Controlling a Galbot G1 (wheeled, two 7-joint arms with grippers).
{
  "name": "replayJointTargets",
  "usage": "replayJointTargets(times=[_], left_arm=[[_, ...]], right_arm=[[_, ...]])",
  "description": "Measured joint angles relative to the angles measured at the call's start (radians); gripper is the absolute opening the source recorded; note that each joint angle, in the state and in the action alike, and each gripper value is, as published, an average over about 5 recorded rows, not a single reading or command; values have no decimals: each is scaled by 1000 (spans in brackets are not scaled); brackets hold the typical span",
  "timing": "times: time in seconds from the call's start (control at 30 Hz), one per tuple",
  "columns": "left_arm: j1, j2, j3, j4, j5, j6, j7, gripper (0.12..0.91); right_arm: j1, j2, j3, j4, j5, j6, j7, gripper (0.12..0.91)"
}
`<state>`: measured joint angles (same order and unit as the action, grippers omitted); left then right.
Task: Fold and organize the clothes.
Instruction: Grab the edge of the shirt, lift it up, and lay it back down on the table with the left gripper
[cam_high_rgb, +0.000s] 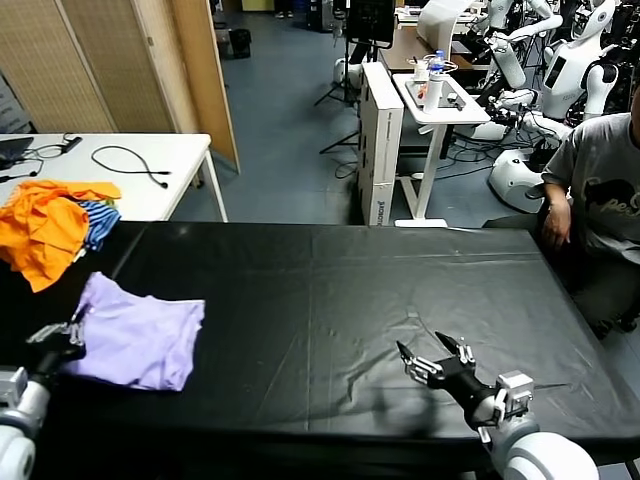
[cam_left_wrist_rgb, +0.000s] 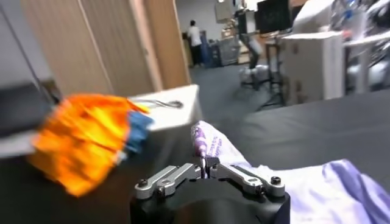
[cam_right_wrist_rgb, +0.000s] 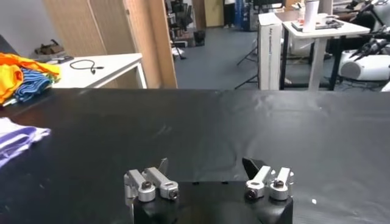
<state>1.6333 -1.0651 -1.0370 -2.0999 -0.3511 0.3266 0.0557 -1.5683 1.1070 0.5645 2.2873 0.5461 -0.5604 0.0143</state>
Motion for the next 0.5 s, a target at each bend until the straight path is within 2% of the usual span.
replayJointTargets(times=[0.1,0.17,0.33,0.5], left_arm=[[18,-29,35,-75,13,24,-37,171],[17,-68,97,-125,30,40,-57,171],[-20,-195,333,-196,48,68,-94,171],[-67,-310,563,-172,71,47,-101,171]], right_arm=[[-7,7,0,-1,-11,0,-1,907],[-13,11,4,3,-16,0,-2,907],[-36,19,29,16,-29,5,-2,907],[-54,35,53,20,-42,8,0,907]])
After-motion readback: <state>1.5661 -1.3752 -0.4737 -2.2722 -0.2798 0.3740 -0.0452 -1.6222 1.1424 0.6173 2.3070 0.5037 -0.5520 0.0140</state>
